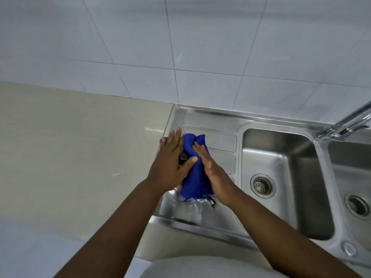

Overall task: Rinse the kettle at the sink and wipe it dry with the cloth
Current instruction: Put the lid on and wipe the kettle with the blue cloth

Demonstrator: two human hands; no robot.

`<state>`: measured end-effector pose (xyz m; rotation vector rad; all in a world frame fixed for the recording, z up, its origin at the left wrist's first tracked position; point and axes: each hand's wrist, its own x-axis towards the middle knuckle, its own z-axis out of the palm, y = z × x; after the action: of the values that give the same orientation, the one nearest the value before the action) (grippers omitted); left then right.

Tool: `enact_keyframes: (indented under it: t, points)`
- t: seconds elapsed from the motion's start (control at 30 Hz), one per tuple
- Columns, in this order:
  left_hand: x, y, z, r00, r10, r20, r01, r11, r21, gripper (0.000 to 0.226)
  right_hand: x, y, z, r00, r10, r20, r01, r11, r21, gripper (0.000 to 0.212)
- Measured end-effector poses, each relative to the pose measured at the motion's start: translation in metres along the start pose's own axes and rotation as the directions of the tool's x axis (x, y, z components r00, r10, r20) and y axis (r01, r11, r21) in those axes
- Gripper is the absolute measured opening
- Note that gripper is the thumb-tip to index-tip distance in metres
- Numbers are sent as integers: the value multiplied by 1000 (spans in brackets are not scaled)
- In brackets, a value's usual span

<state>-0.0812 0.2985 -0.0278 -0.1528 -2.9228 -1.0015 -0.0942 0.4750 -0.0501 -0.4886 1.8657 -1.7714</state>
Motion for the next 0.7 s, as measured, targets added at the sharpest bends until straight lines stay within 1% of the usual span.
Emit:
enact_keyframes:
  t: [0.03,0.1,0.17,0.2,0.27,0.3,0.33,0.37,0.4,0.43,0.47,0.53,0.57,0.6,0.63,0.67,0.7]
  points:
    - [1,-1,-1,1000,25,16,-25,1000,0,79,2,5,0,999,10,-40,-11,1000,-23,75]
    - [4,-3,-5,996,69,62,-69,998,-1,79,7,16,-1,988,107,-111,-109,994,-7,75]
    - [8,-4,-10,989,100,112,-100,995,-4,77,12,23,-3,962,243,-127,-238,970,52,66]
    - [9,-5,-12,986,102,129,-104,995,6,77,15,26,-3,949,292,-122,-285,956,73,66]
    - [10,-5,-14,991,49,124,-60,995,86,83,14,29,-2,932,339,-128,-328,940,95,75]
    - [9,-4,-13,995,-4,97,-11,988,154,88,9,28,0,936,324,-138,-312,945,98,77]
    - [8,-3,-11,997,-60,56,46,974,220,93,1,27,4,951,271,-146,-262,962,79,77]
    - [5,-1,-9,995,-103,15,95,959,265,97,-10,25,9,974,180,-138,-179,984,24,76]
    - [3,1,-6,992,-129,-13,127,951,283,100,-21,25,15,992,54,-114,-61,996,-60,73]
    - [1,2,-5,990,-140,-23,141,950,279,101,-31,26,21,993,-82,-85,67,985,-158,70]
    - [0,2,-4,990,-142,-18,142,954,265,101,-37,30,25,981,-183,-62,166,962,-218,67]
    - [1,2,-6,992,-126,8,120,965,233,97,-35,40,25,960,-272,-62,244,928,-282,64]
    - [2,1,-8,993,-115,22,107,969,223,94,-29,46,22,956,-283,-79,247,920,-305,63]
    - [2,1,-9,994,-103,32,93,971,219,92,-21,52,17,962,-253,-103,213,931,-296,61]
    - [3,1,-10,995,-88,39,77,972,223,90,-13,57,12,977,-163,-136,127,962,-240,59]
    - [3,2,-11,996,-73,43,61,971,231,89,-5,59,8,987,-34,-160,12,991,-134,56]
    - [3,2,-12,997,-64,47,51,970,239,89,4,60,4,982,91,-163,-96,995,-24,55]
